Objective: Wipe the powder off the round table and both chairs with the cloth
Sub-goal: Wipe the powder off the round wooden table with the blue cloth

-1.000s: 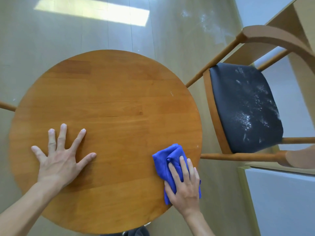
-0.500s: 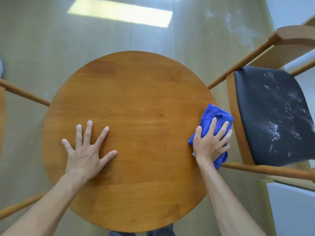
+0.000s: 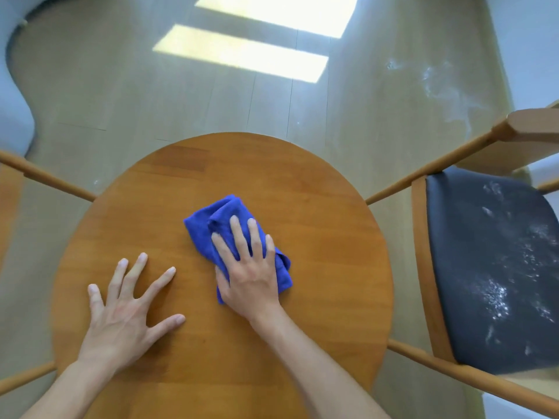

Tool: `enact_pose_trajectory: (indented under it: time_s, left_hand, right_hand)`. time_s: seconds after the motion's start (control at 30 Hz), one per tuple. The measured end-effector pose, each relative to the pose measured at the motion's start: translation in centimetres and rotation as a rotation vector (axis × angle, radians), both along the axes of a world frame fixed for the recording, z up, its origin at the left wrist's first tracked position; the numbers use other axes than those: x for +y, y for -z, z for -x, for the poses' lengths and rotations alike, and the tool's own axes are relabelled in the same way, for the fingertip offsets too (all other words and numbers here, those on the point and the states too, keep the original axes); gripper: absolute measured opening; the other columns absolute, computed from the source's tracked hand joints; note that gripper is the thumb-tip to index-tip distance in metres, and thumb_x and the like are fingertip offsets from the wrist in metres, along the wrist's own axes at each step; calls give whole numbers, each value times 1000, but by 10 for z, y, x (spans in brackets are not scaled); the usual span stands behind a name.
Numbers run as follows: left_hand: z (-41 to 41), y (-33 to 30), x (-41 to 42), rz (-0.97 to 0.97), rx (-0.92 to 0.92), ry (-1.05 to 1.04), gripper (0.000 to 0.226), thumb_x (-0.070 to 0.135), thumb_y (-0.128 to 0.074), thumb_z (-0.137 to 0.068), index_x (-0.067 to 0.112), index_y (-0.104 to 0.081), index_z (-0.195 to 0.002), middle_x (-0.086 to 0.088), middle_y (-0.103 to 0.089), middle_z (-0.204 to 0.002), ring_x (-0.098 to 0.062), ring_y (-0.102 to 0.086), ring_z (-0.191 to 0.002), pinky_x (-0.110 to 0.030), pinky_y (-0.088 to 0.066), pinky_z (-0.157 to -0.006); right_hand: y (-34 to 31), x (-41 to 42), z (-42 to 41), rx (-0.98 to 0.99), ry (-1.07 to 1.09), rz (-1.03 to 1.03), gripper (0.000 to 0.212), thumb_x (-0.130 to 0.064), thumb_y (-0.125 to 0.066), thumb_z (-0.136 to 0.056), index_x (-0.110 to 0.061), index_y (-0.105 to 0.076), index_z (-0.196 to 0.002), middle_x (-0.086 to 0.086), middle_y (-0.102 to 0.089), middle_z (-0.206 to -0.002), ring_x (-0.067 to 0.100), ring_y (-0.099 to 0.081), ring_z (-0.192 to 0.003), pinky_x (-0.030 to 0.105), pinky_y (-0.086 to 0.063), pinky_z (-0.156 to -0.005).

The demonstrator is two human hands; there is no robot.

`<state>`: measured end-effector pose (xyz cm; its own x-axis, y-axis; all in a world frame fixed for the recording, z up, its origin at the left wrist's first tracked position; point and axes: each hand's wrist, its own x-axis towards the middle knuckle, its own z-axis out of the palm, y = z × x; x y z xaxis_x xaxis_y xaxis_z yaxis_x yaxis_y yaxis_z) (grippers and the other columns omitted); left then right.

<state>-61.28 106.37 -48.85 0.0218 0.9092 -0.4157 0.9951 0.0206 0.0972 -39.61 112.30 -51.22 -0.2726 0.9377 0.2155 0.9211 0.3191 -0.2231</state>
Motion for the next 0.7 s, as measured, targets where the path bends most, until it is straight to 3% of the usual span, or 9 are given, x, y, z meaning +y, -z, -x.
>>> enact_pose_trajectory:
  time_s: [0.1,0.17,0.23,0.33,0.43,0.5,0.57,0.7]
  left_hand:
    - [0,-3,1,19,-5,-18,84,90,-15,-69,49,-31,-141,-1,-11,-158,-26,-3,-147,-72,-23,-101]
    - [1,-6,1,40,5,-10,83,89,-15,-71,48,-31,-142,-2,-12,-158,-28,-4,-146,-72,-24,-100]
    - [1,-7,1,49,12,4,82,88,-17,-73,47,-30,-143,-3,-14,-158,-29,-7,-146,-73,-26,-98]
    - [1,-5,0,48,22,11,81,86,-20,-74,46,-31,-144,-3,-13,-159,-30,-8,-146,-73,-27,-97]
    - [1,-3,-1,23,1,17,79,84,-19,-77,43,-32,-144,-5,-15,-159,-31,-10,-146,-74,-26,-97]
    - [1,-3,-1,1,-4,29,78,83,-17,-79,42,-32,-144,-7,-19,-158,-33,-12,-146,-74,-26,-97]
    - [2,-2,-1,-14,-17,32,78,82,-23,-78,41,-33,-143,-9,-21,-158,-35,-14,-145,-76,-25,-97]
    - [3,2,-2,-56,-40,47,82,79,-37,-71,41,-33,-143,-11,-25,-156,-38,-19,-143,-75,-21,-98]
  right_hand:
    - [0,-15,-60,-61,-253,-44,50,-35,-59,-85,-27,-56,-135,8,-38,-152,35,-30,-142,56,-34,-106]
    - [-1,-14,-109,-131,-288,-45,54,-40,-60,-83,-28,-55,-136,8,-38,-152,38,-32,-141,58,-34,-105]
    - [-2,-3,-156,-168,-152,-49,53,-43,-59,-84,-26,-57,-134,11,-40,-151,43,-36,-137,59,-38,-99]
    - [1,30,-188,-193,232,3,53,-43,-52,-88,-21,-56,-136,16,-38,-151,47,-39,-132,58,-41,-94]
    - [4,76,-161,-162,638,77,52,-43,-46,-90,-23,-51,-138,16,-38,-151,46,-43,-127,54,-43,-85]
    - [4,109,-130,-104,791,89,52,-43,-45,-90,-23,-49,-138,16,-38,-150,47,-42,-126,55,-41,-85]
    - [3,137,-97,-48,830,108,54,-43,-44,-90,-22,-47,-139,17,-34,-152,48,-38,-129,56,-37,-89]
    - [5,171,-13,-51,689,101,55,-43,-44,-89,-22,-47,-140,16,-33,-154,47,-36,-132,54,-37,-92]
